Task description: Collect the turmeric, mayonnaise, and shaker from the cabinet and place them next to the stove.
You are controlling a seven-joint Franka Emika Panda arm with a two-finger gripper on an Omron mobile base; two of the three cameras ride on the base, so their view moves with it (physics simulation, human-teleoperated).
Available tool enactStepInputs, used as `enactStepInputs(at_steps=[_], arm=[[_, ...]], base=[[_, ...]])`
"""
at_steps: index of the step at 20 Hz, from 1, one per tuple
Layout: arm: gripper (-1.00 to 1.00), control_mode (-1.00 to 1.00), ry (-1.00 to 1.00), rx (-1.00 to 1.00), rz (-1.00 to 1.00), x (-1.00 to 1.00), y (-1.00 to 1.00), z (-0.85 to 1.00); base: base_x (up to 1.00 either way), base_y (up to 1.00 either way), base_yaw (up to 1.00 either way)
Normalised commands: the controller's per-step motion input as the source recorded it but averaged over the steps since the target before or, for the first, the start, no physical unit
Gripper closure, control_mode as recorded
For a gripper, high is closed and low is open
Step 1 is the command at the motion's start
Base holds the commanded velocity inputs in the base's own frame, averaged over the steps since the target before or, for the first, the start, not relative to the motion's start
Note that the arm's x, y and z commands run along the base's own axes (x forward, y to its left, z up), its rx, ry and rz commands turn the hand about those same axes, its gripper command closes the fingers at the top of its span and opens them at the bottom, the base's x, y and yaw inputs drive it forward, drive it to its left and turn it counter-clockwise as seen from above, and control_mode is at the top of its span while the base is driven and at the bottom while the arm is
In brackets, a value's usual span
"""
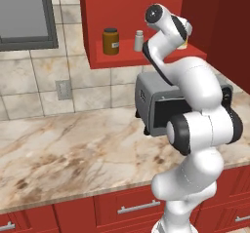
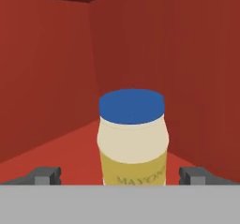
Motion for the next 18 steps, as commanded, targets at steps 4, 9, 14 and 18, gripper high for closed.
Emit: enactStepInputs(at_steps=[4,9,14,18], arm=[[-1.00,-1.00,0.00,0.00,0.00,0.14,-0.16,0.00],[-1.00,-1.00,0.00,0.00,-0.02,0.10,-0.23,0.00],[-1.00,-1.00,0.00,0.00,-0.03,0.06,-0.17,0.00],[-1.00,-1.00,-0.01,0.00,-0.03,0.04,-0.02,0.00]], base=[[0.00,0.00,0.00],[0.00,0.00,0.00],[0.00,0.00,0.00],[0.00,0.00,0.00]])
